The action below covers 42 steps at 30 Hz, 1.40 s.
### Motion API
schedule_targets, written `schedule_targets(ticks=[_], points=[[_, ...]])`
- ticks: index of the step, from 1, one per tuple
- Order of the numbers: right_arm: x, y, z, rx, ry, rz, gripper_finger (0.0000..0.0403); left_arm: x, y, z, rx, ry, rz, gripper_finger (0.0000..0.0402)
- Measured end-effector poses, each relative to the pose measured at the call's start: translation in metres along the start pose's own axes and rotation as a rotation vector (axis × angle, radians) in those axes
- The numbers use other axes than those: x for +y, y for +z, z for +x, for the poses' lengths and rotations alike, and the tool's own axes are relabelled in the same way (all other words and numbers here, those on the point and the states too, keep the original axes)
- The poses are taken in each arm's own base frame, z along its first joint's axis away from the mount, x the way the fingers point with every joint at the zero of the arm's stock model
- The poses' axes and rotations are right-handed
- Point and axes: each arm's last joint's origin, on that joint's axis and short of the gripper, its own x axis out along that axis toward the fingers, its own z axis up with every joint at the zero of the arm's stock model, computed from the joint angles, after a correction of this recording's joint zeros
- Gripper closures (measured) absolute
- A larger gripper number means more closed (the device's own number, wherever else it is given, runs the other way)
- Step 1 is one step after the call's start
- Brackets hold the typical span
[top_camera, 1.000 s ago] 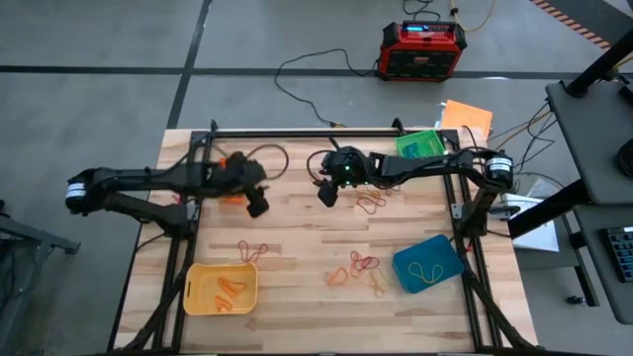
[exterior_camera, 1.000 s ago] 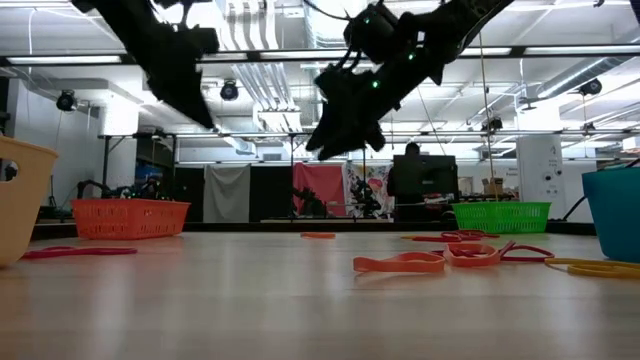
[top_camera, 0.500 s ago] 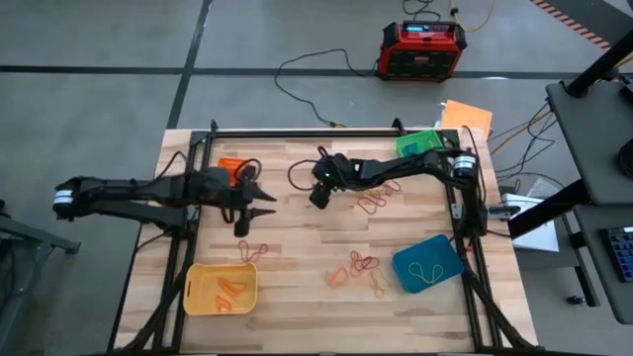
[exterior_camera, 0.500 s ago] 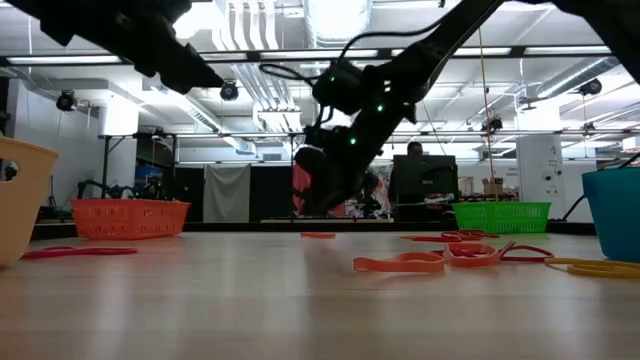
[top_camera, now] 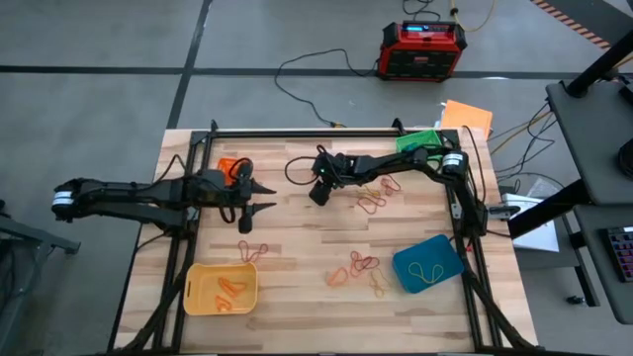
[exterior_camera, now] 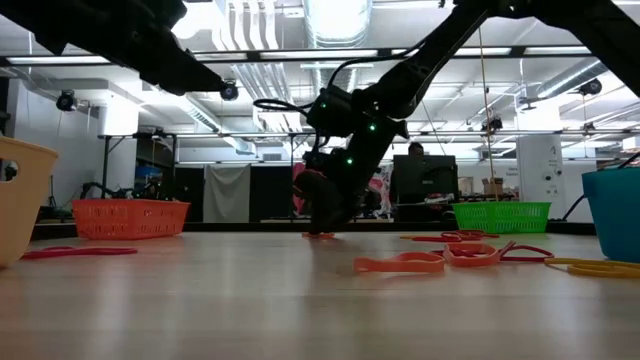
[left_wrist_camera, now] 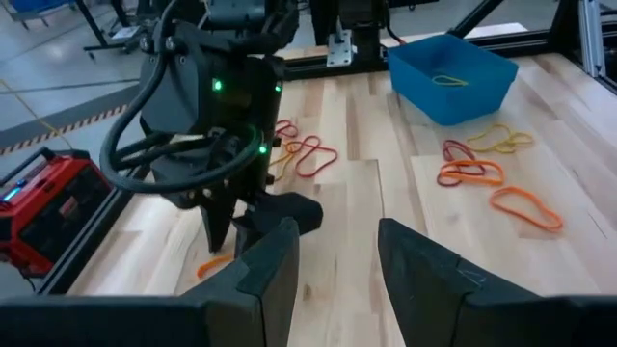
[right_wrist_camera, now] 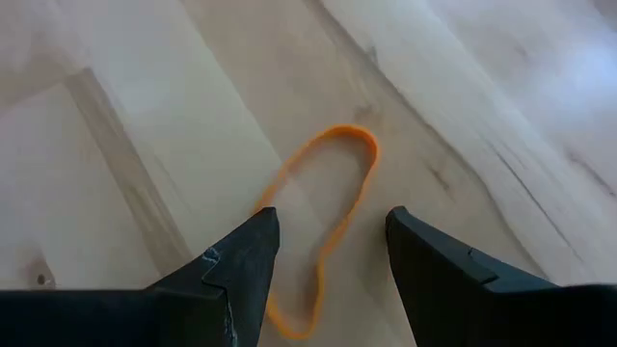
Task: Sort rubber bands into baskets
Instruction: Put the orange rubber band into the yellow bin
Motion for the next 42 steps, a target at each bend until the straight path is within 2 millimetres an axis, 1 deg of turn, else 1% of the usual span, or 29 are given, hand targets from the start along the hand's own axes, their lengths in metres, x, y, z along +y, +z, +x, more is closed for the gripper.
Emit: schedule_targets(ticks=[4, 7, 11, 16, 17, 21, 26, 31, 34, 38, 42], points=[[0.0, -0.001, 0.0, 0.008, 0.009, -0.01, 0.0219, 0.0, 0.001, 0.001, -0.014, 0.002, 0.0, 0.0272], [0.001, -0.002, 0.001, 0.02, 0.045, -0.033, 0.0239, 0.0, 0.0, 0.001, -0.009, 0.001, -0.015, 0.0272], [0.002, -0.004, 0.004, 0.031, 0.06, -0.056, 0.0291, 0.0, -0.001, 0.002, 0.0, 0.0, -0.05, 0.0272], [0.005, -0.005, 0.002, 0.029, 0.075, -0.116, 0.0379, -0.001, -0.003, 0.006, 0.014, -0.002, -0.097, 0.0272], [0.006, -0.005, 0.001, 0.027, 0.079, -0.132, 0.0385, -0.001, -0.004, 0.008, 0.017, -0.002, -0.107, 0.0272], [0.015, -0.003, -0.013, 0.019, 0.103, -0.196, 0.0393, -0.002, -0.009, 0.013, 0.035, -0.004, -0.149, 0.0272], [0.04, 0.001, -0.037, -0.063, 0.134, -0.308, 0.0394, -0.005, -0.017, 0.022, 0.059, -0.011, -0.17, 0.0272], [0.064, -0.007, -0.051, -0.086, 0.138, -0.409, 0.0394, -0.009, -0.02, 0.034, 0.043, -0.066, -0.17, 0.0272], [0.075, -0.006, -0.061, -0.121, 0.16, -0.435, 0.0394, -0.01, -0.021, 0.041, 0.04, -0.095, -0.17, 0.0272], [0.077, -0.006, -0.064, -0.128, 0.136, -0.438, 0.0394, -0.012, -0.023, 0.048, 0.053, -0.103, -0.17, 0.0272], [0.066, -0.003, -0.061, -0.136, 0.054, -0.404, 0.0394, -0.013, -0.023, 0.053, 0.042, -0.105, -0.168, 0.0272]])
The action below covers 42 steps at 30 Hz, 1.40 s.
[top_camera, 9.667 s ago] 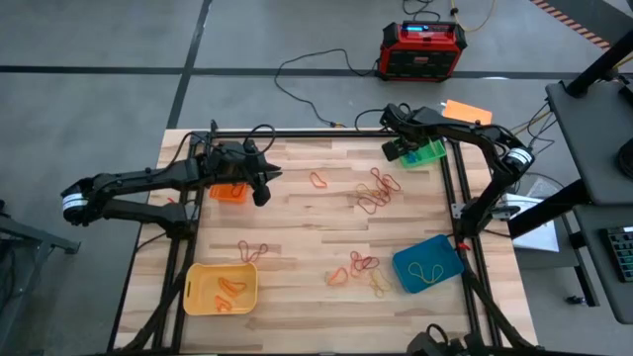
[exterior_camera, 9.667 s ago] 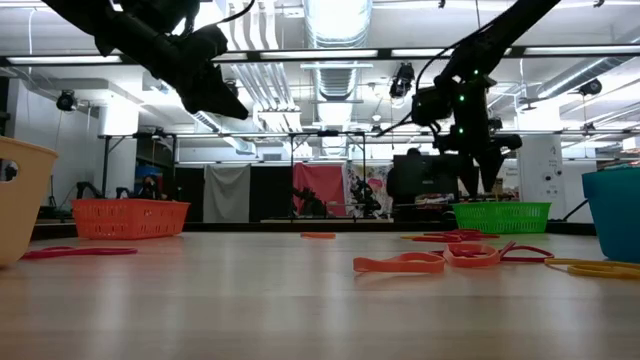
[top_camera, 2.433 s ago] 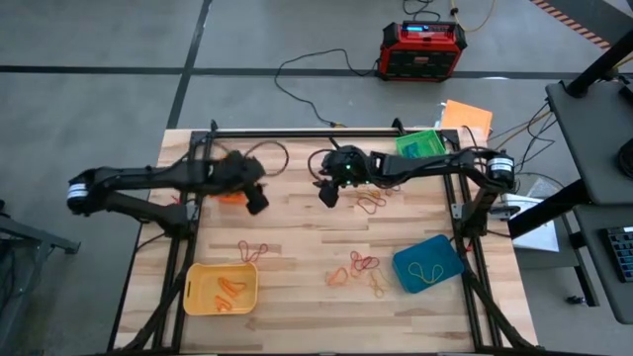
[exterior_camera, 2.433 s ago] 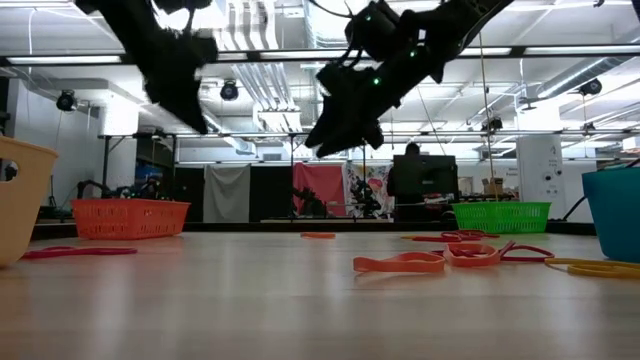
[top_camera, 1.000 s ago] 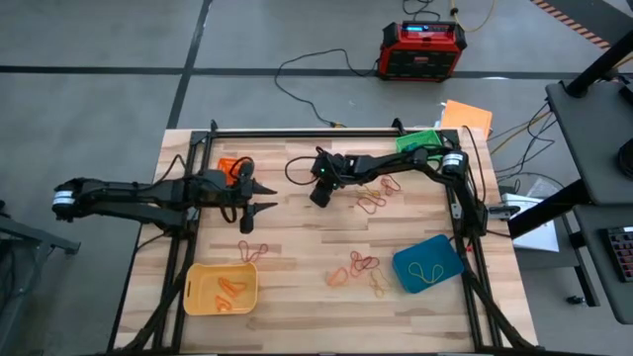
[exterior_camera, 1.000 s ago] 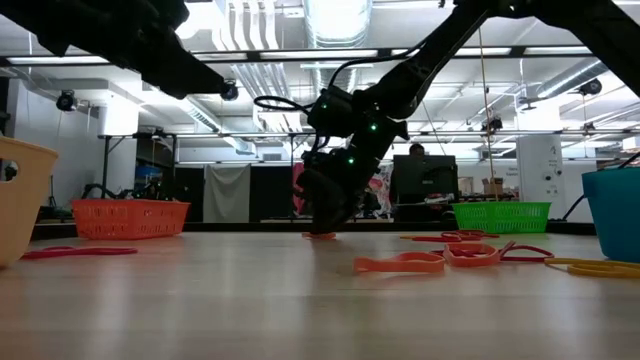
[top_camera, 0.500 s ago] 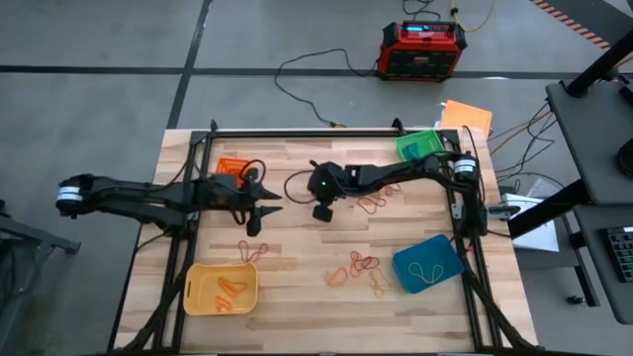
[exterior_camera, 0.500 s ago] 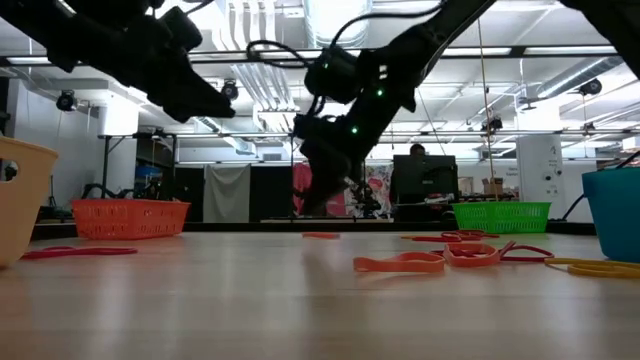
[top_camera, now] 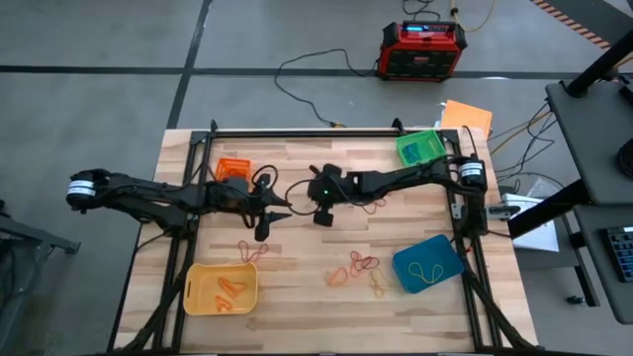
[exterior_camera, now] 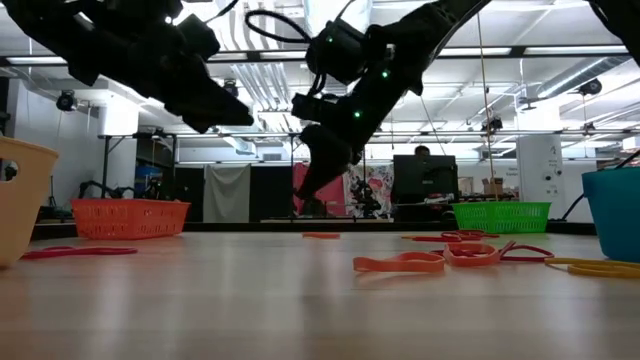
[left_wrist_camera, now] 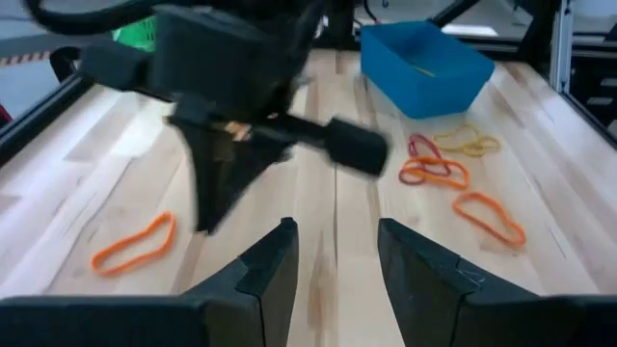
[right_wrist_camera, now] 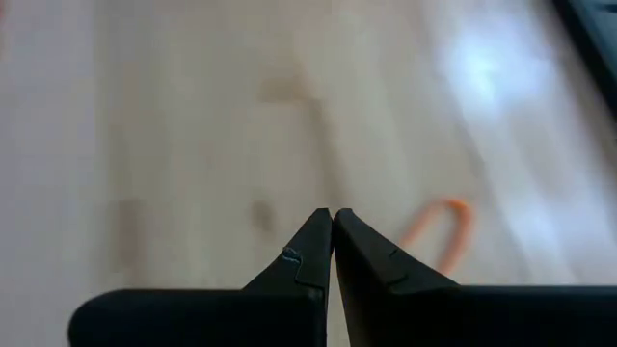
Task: Sort rubber bands into baskets
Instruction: Put the orange rubber band into the yellow bin
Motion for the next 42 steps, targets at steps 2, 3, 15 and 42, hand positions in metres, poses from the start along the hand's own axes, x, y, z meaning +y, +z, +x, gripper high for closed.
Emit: schedule_targets(ticks=[2, 3, 15, 42], points=[[-0.008, -0.003, 0.003, 0.01, -0.087, 0.057, 0.0394, 0.0, -0.001, 0.0, 0.008, 0.0, 0.0, 0.0272], [-0.013, -0.004, 0.005, 0.01, -0.119, 0.092, 0.0394, 0.0, -0.001, 0.0, 0.006, 0.0, 0.0, 0.0272], [-0.033, -0.027, 0.048, 0.053, -0.063, 0.195, 0.0314, 0.0, 0.003, -0.005, -0.018, 0.001, 0.055, 0.0272], [-0.043, -0.035, 0.055, 0.065, 0.018, 0.241, 0.0394, 0.0, 0.004, -0.005, -0.022, 0.003, 0.081, 0.0272]])
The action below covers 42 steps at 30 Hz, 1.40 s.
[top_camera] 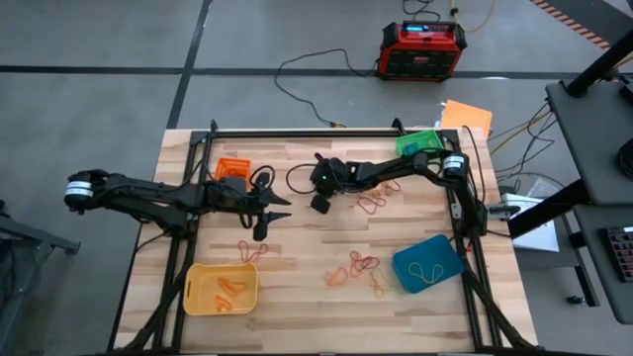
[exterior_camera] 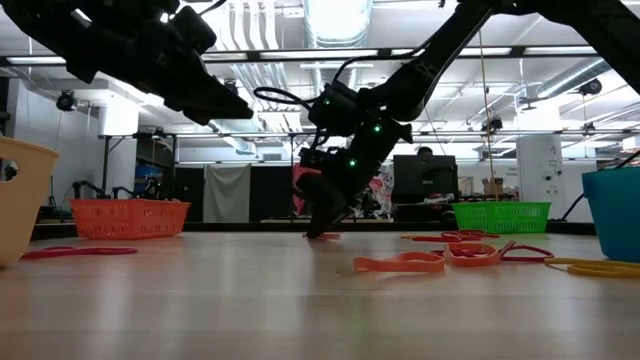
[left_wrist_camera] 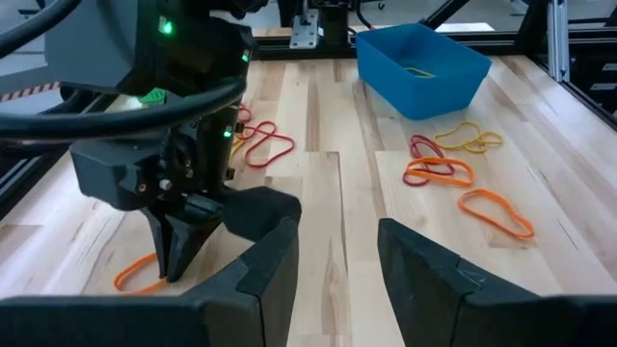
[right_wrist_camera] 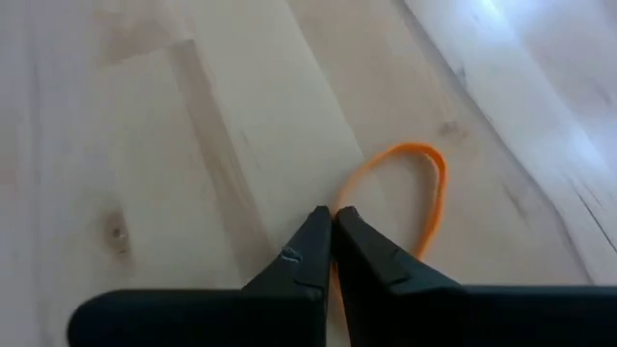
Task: Sort rubber bands into baskets
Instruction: Put the orange rubber band into the yellow bin
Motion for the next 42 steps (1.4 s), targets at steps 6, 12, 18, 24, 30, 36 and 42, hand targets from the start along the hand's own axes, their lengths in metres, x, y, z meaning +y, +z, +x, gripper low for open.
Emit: schedule_targets(ticks=[6, 12, 18, 24, 30, 36, 42], points=[[0.016, 0.008, -0.021, -0.016, 0.087, -0.063, 0.0394, 0.0, 0.0, 0.0, 0.0, 0.0, 0.003, 0.0272], [0.034, 0.015, -0.04, -0.048, 0.168, -0.11, 0.0394, 0.0, -0.003, 0.006, 0.006, -0.002, 0.026, 0.0272], [0.053, 0.019, -0.054, -0.082, 0.221, -0.144, 0.0394, 0.0, -0.012, 0.02, 0.042, -0.011, 0.025, 0.0251], [0.064, 0.018, -0.056, -0.087, 0.238, -0.163, 0.0394, 0.001, -0.024, 0.038, 0.081, 0.041, 0.097, 0.0213], [0.07, 0.019, -0.059, -0.103, 0.287, -0.174, 0.0394, 0.002, -0.036, 0.051, 0.108, 0.051, 0.134, 0.0193], [0.071, 0.022, -0.06, -0.129, 0.32, -0.175, 0.0394, 0.003, -0.048, 0.062, 0.145, 0.065, 0.13, 0.0192], [0.071, 0.024, -0.064, -0.14, 0.321, -0.175, 0.0394, 0.003, -0.056, 0.068, 0.174, 0.062, 0.117, 0.0219]])
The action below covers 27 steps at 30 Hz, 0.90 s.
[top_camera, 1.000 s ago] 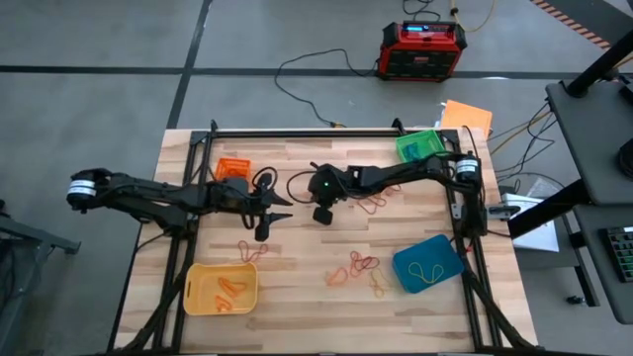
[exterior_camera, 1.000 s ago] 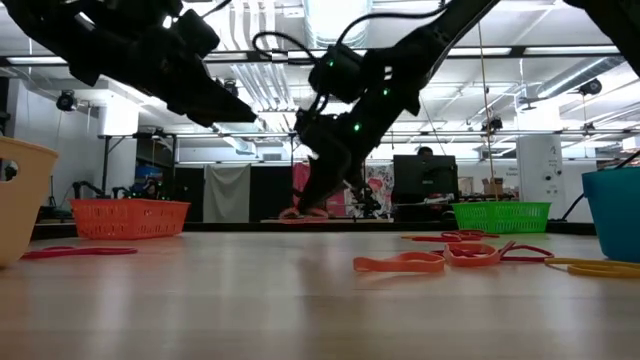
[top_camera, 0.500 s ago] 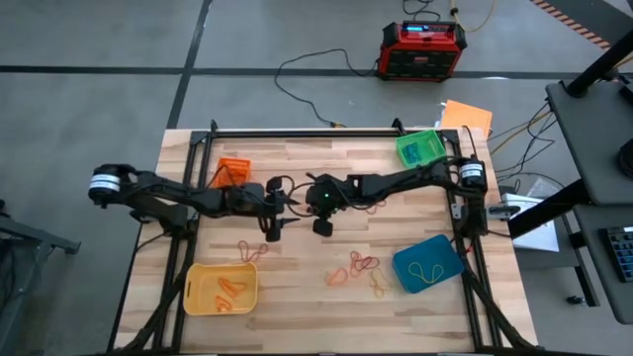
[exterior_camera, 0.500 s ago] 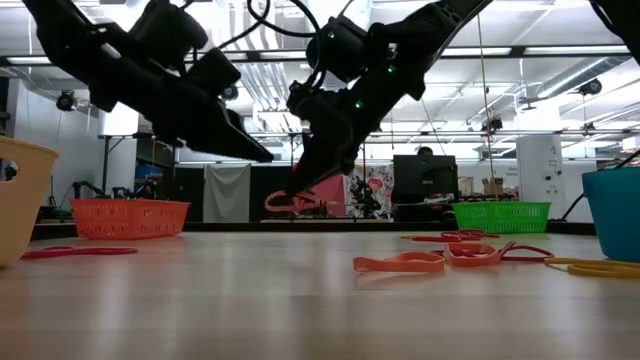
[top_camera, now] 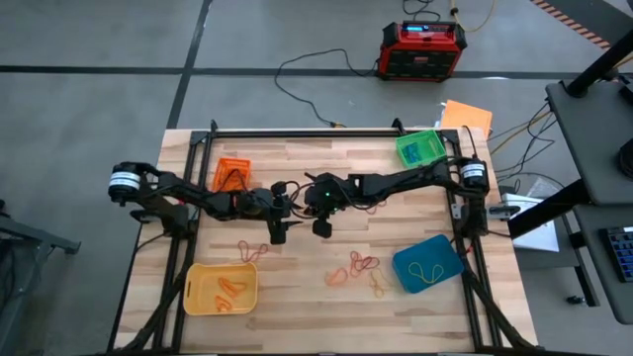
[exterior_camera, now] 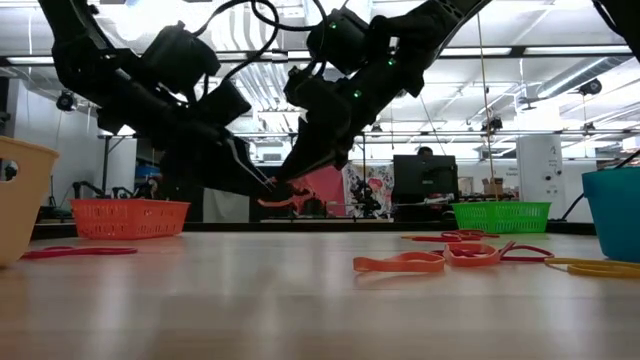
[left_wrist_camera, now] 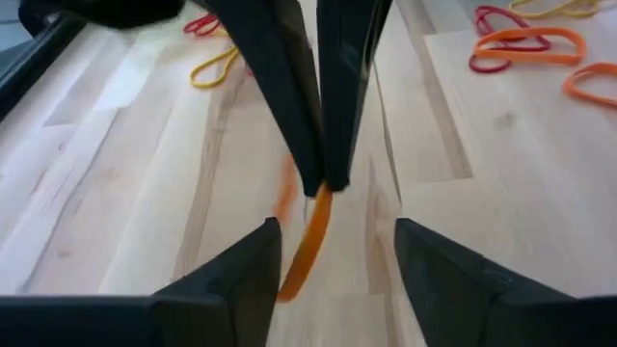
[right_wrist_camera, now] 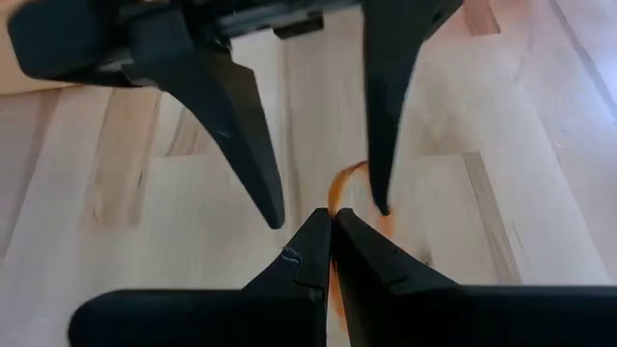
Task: Sort rubber bands into baskets
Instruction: Put the orange rubber band into the yellow bin
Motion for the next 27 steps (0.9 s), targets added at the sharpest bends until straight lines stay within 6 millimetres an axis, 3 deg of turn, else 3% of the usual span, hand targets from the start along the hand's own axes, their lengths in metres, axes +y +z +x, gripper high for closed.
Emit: schedule_targets(ticks=[4, 7, 9, 14, 20, 23, 27], points=[[0.0, 0.002, -0.003, -0.01, -0.001, -0.003, 0.0394, 0.0, -0.001, 0.0, 0.006, -0.001, -0.015, 0.0284], [0.0, 0.003, -0.003, -0.01, -0.001, -0.013, 0.0394, -0.001, 0.001, -0.002, -0.003, -0.003, -0.023, 0.0365], [0.0, 0.003, -0.003, -0.011, 0.001, -0.011, 0.0394, -0.001, 0.003, -0.004, -0.011, -0.009, -0.048, 0.039], [0.001, 0.003, -0.004, -0.011, 0.036, 0.009, 0.0374, -0.007, 0.007, -0.011, 0.002, -0.036, -0.11, 0.04], [0.004, 0.006, -0.009, -0.023, 0.107, 0.005, 0.0303, -0.023, 0.016, -0.031, 0.031, -0.104, -0.189, 0.0401], [0.005, 0.008, -0.015, -0.016, 0.107, -0.02, 0.027, -0.032, 0.034, -0.046, 0.073, -0.194, -0.222, 0.0401], [0.004, 0.012, -0.026, -0.012, 0.101, -0.056, 0.0238, -0.046, 0.072, -0.076, 0.193, -0.292, -0.265, 0.0401]])
